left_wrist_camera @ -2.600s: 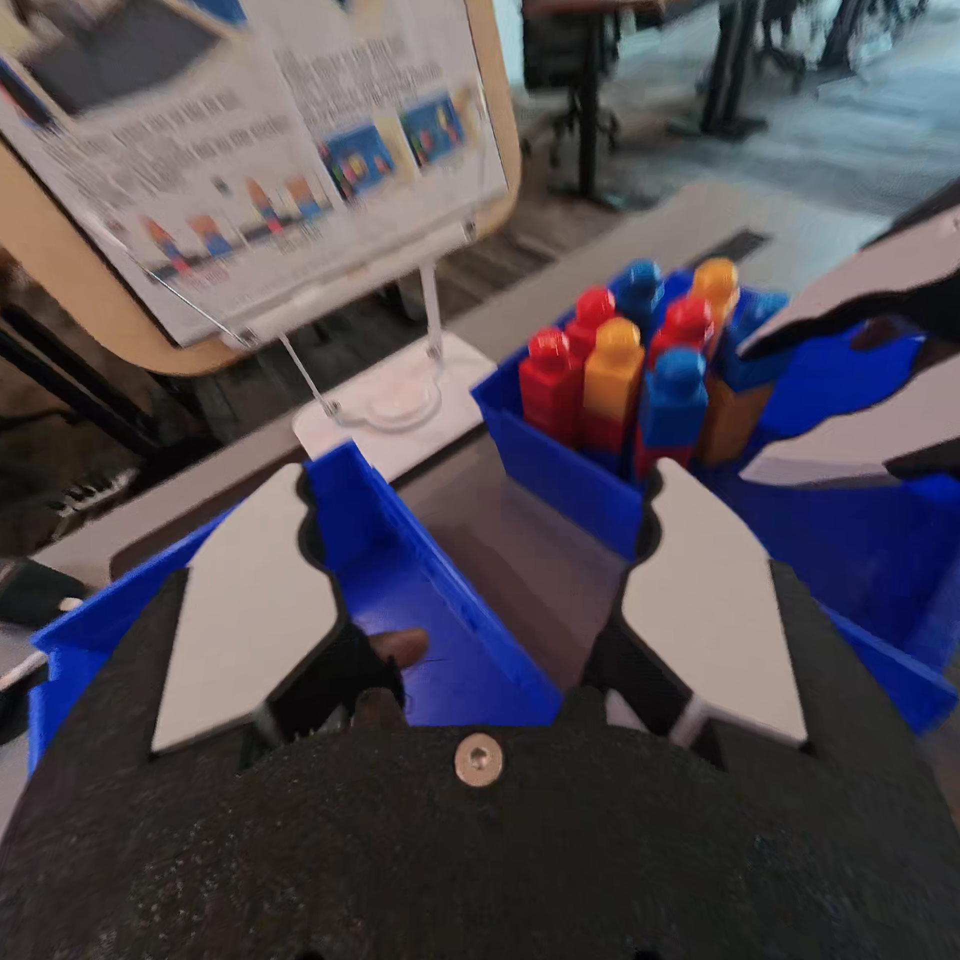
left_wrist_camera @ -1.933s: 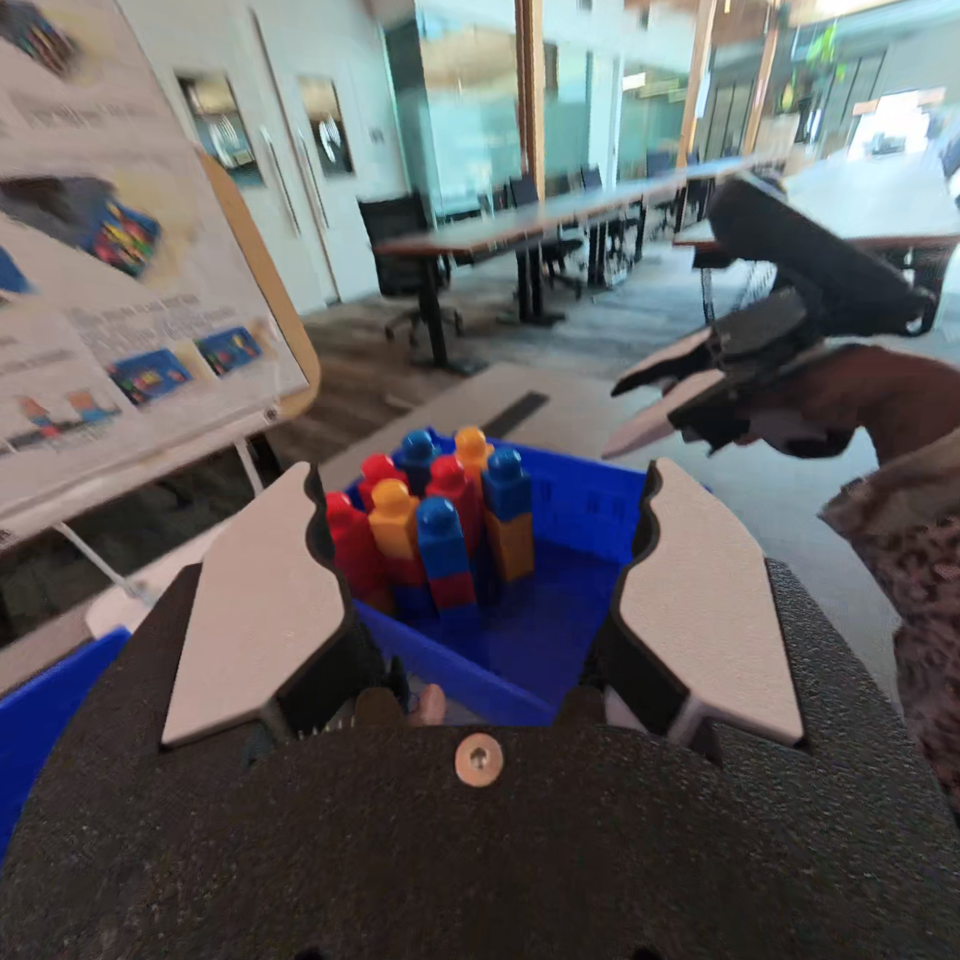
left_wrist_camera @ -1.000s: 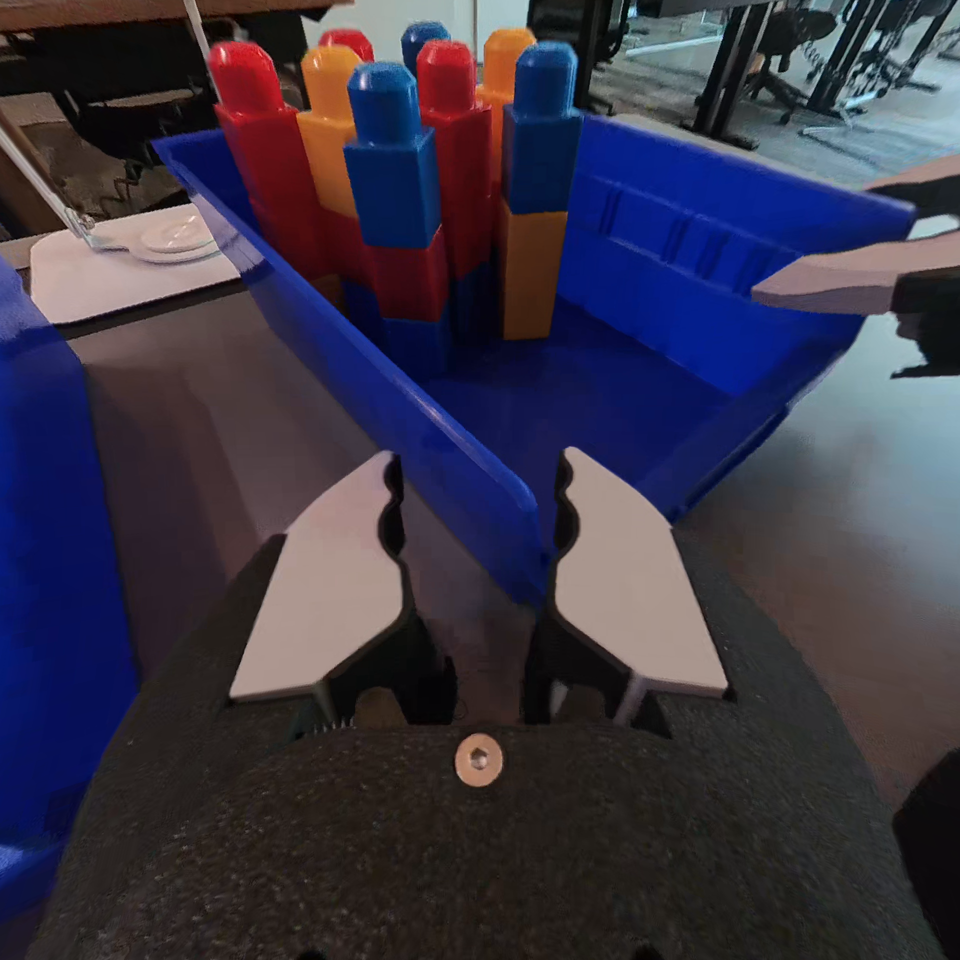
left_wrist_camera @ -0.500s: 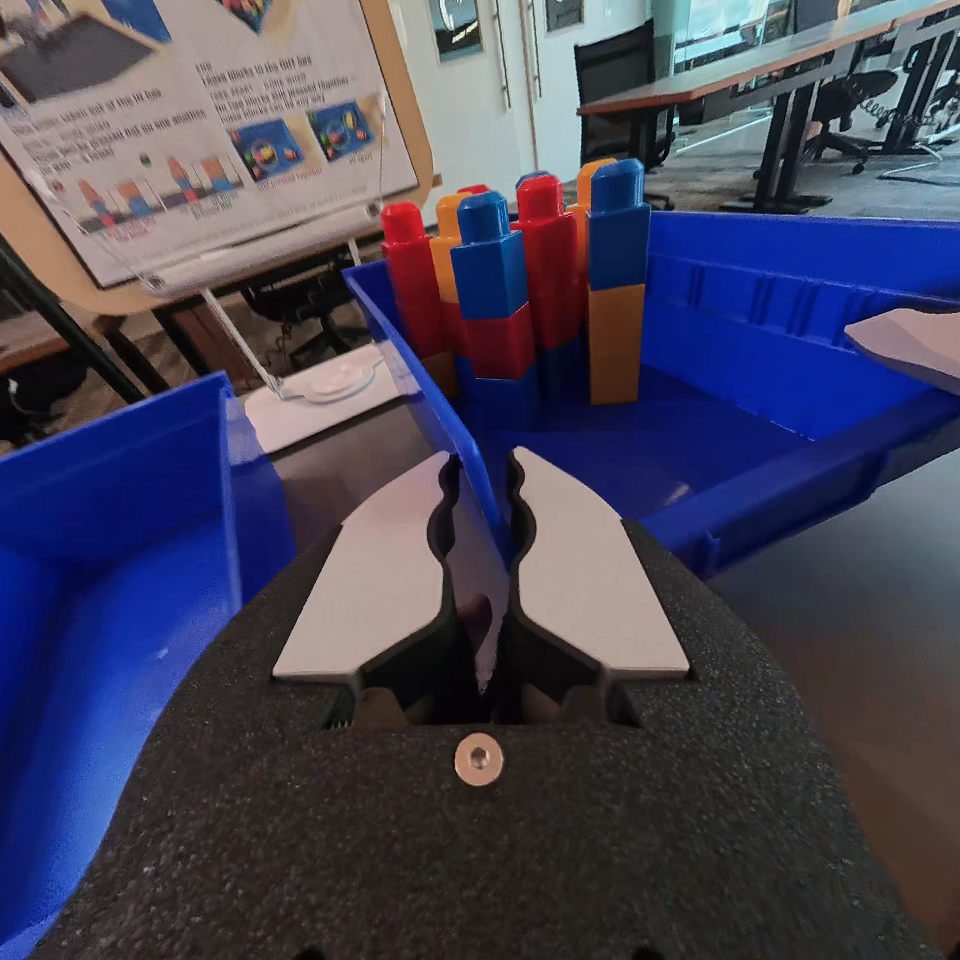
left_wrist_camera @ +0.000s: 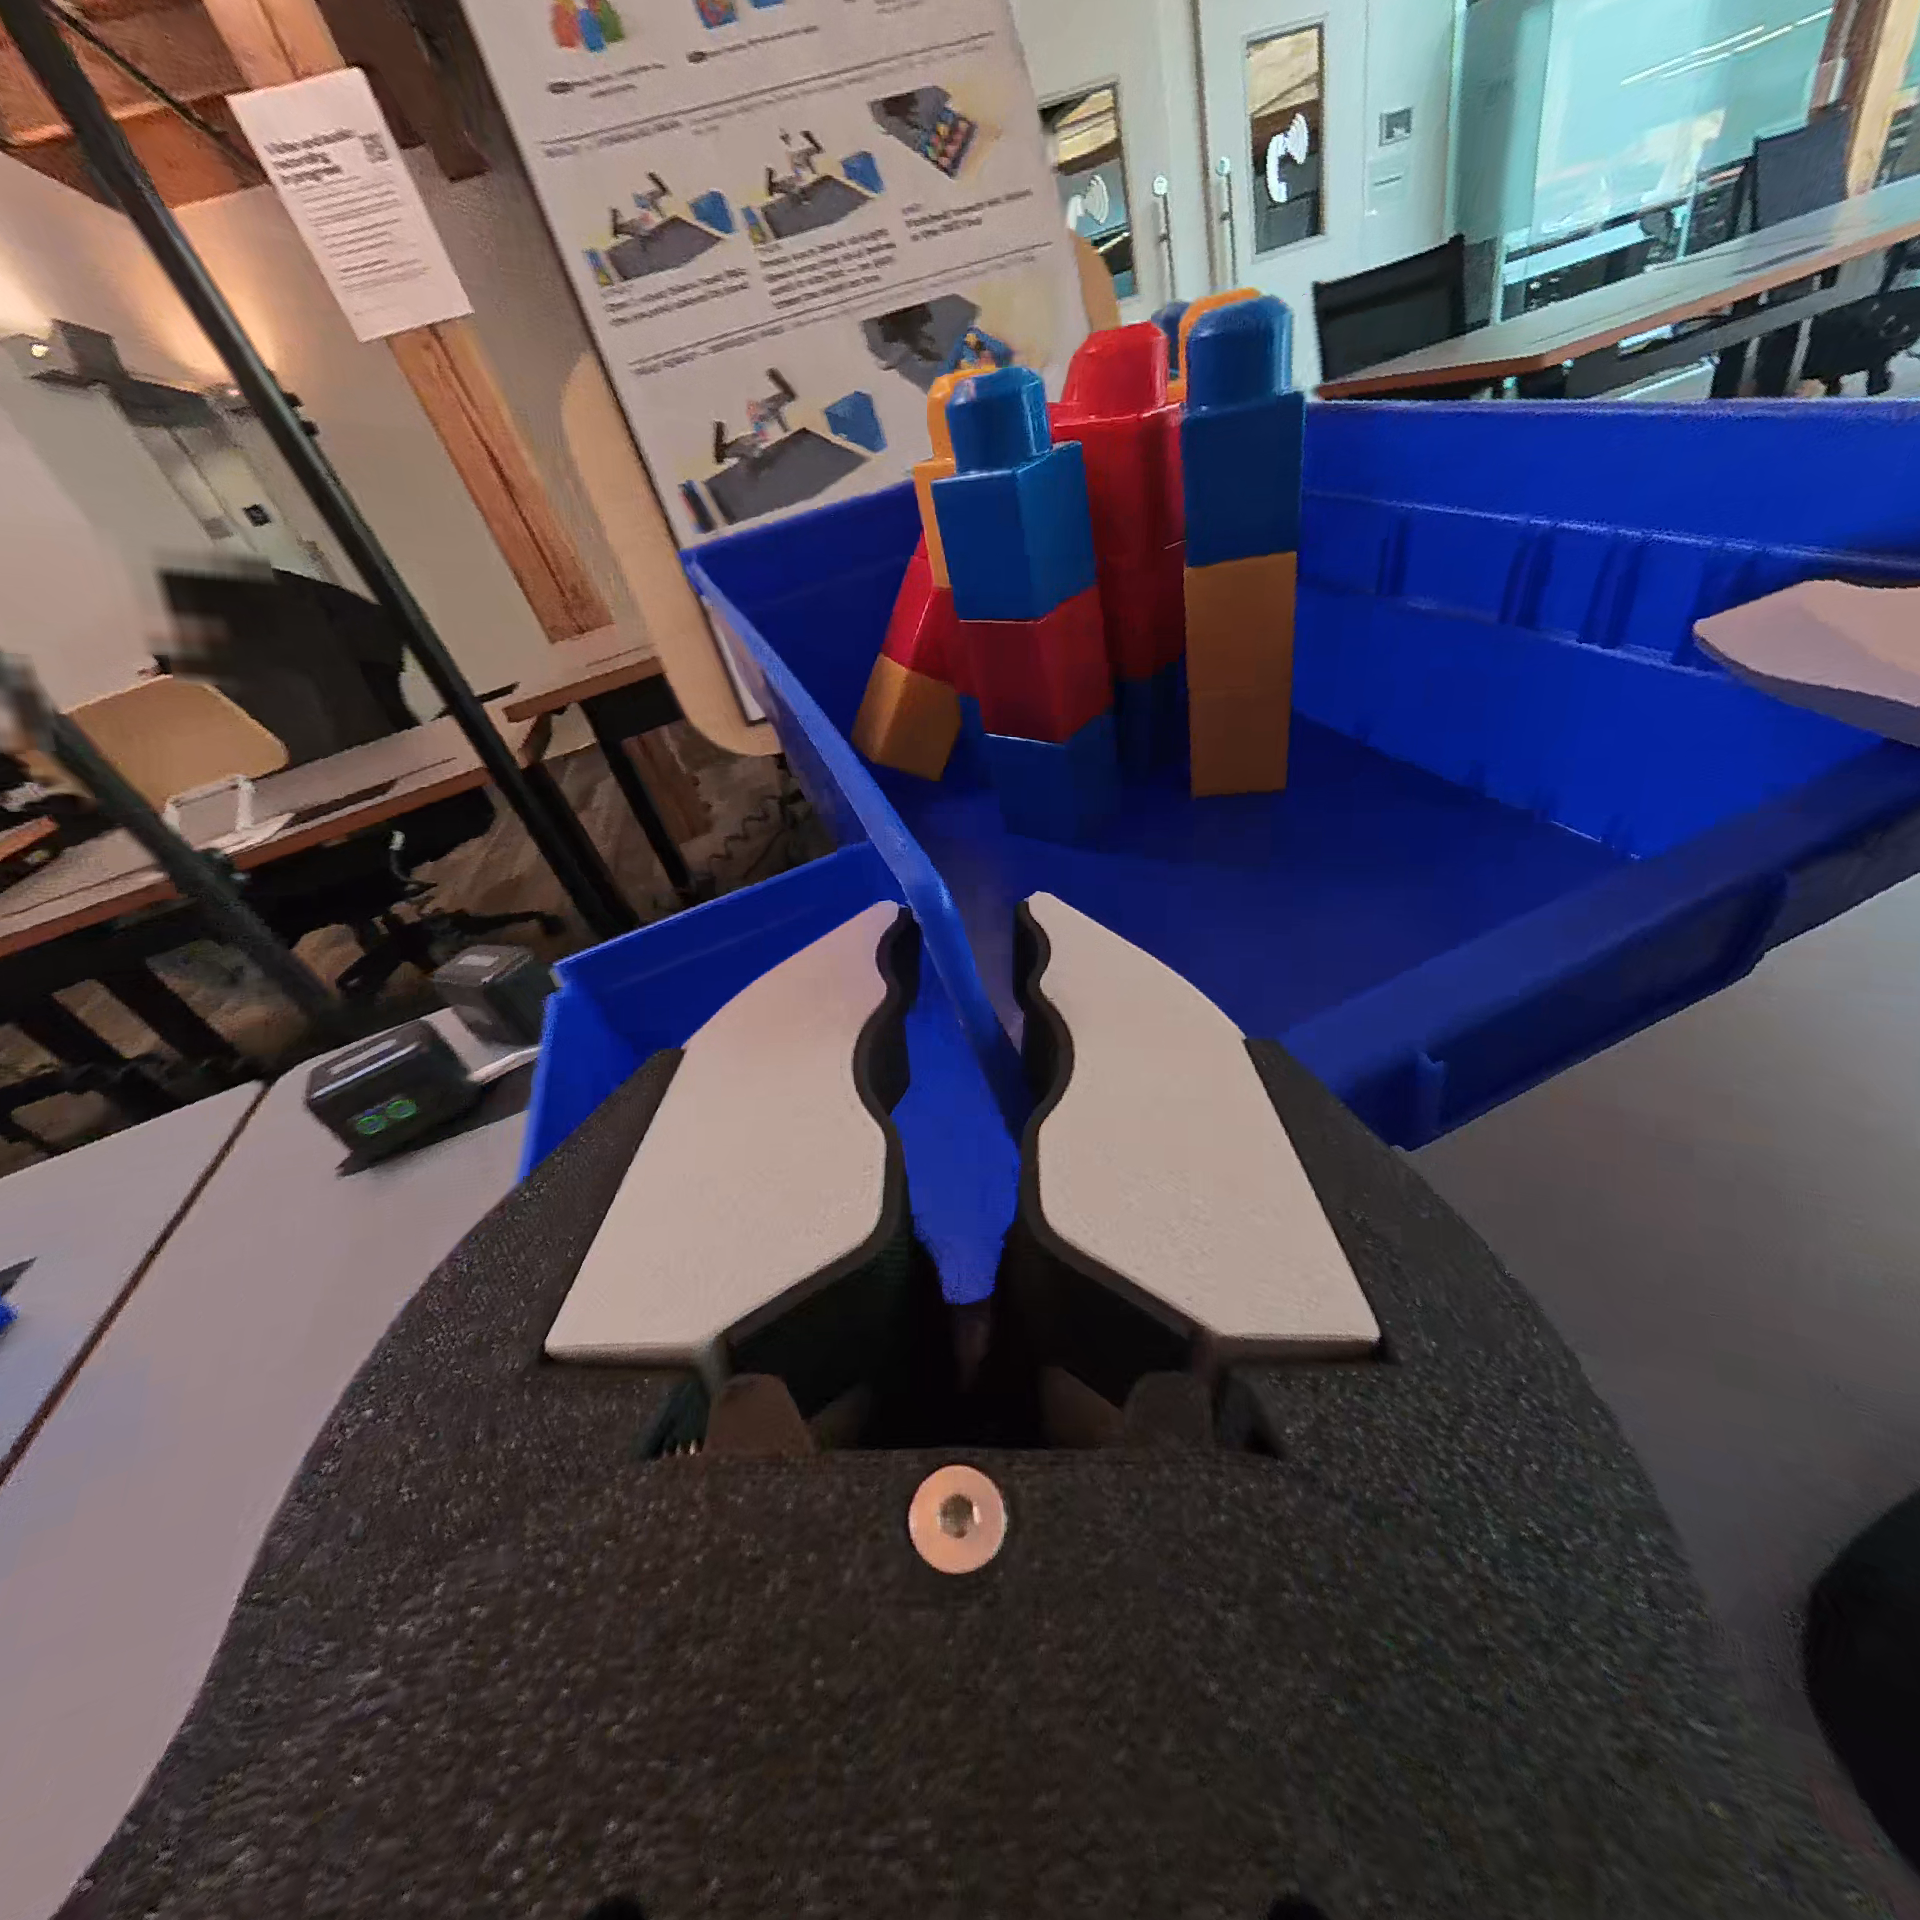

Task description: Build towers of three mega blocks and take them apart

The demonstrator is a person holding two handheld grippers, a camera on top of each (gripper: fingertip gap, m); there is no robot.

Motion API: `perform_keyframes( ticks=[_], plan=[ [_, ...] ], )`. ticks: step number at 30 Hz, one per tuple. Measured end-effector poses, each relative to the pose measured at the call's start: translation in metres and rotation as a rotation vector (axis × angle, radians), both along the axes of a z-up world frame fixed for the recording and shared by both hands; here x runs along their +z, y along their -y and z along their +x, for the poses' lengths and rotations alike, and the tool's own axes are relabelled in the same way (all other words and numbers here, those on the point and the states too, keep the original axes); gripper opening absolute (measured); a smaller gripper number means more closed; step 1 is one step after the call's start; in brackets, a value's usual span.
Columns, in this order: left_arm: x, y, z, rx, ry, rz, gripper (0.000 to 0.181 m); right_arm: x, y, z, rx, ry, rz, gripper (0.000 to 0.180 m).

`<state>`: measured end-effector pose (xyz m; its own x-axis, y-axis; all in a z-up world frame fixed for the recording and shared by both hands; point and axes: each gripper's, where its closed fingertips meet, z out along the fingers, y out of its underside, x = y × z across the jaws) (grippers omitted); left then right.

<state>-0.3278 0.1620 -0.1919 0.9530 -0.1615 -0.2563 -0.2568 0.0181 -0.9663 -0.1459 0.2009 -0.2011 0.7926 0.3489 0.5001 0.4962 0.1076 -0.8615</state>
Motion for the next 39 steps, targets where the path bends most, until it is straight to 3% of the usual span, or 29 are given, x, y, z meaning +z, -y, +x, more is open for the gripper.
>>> perform_keyframes(
  ticks=[11,20,31,39],
  plan=[
    [0.011,0.092,-0.146,0.273,-0.029,0.078,0.019,0.013,0.038,-0.168,0.321,-0.025,0.062,0.01],
    [-0.015,0.168,-0.237,0.481,-0.05,0.035,0.021,-0.021,0.078,-0.288,0.578,-0.061,-0.01,0.009],
    [-0.098,0.195,-0.282,0.594,0.01,-0.051,0.019,-0.098,0.096,-0.341,0.655,0.033,-0.071,0.009],
    [-0.127,0.195,-0.292,0.623,0.047,-0.09,0.019,-0.129,0.094,-0.353,0.67,0.065,-0.116,0.011]
  ],
)
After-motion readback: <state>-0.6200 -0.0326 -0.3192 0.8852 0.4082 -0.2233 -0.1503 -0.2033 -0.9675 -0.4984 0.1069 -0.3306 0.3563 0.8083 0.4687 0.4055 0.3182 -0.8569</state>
